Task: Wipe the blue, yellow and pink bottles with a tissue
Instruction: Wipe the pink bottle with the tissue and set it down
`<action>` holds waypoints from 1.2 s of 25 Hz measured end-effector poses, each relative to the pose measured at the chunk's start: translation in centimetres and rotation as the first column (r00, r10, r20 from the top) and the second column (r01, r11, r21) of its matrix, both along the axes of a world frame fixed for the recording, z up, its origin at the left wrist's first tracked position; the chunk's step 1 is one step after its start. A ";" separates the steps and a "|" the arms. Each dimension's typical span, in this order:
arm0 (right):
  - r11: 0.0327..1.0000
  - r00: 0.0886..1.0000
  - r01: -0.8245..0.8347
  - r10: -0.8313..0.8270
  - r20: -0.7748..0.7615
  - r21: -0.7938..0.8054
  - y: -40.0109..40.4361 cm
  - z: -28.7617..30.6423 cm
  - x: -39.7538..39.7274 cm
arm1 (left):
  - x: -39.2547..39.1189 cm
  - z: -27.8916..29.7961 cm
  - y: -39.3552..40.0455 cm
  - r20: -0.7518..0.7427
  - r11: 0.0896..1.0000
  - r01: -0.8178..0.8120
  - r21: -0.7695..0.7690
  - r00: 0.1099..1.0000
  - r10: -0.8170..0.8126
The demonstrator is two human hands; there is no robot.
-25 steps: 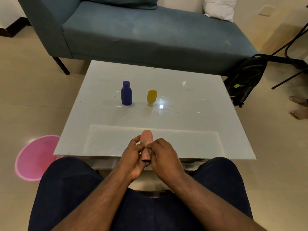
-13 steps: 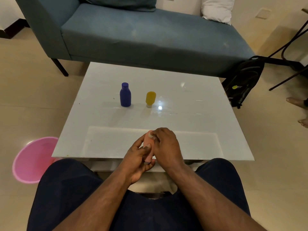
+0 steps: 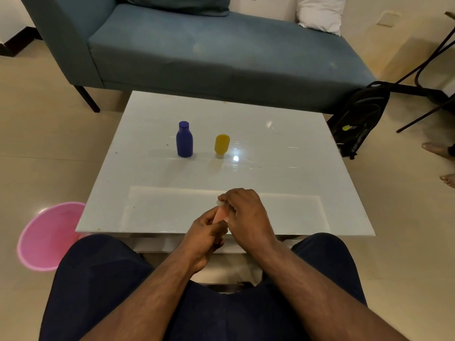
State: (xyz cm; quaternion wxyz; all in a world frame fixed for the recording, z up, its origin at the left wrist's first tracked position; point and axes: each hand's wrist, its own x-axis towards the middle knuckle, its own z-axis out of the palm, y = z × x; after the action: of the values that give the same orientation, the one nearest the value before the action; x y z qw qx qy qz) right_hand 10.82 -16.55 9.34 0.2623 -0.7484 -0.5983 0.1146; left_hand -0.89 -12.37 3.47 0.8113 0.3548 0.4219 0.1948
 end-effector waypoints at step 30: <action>0.998 0.994 0.064 -0.064 -0.091 -0.001 0.1 -1.9 -0.8 | -0.5 0.4 1.3 0.136 0.924 -0.212 -0.320 0.954 0.266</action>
State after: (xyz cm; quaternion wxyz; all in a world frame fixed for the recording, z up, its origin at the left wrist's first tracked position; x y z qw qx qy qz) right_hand 9.97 -16.47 7.41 0.2936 -0.7608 -0.5616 0.1396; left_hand -1.35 -11.11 3.91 0.8601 0.1538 0.4131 0.2569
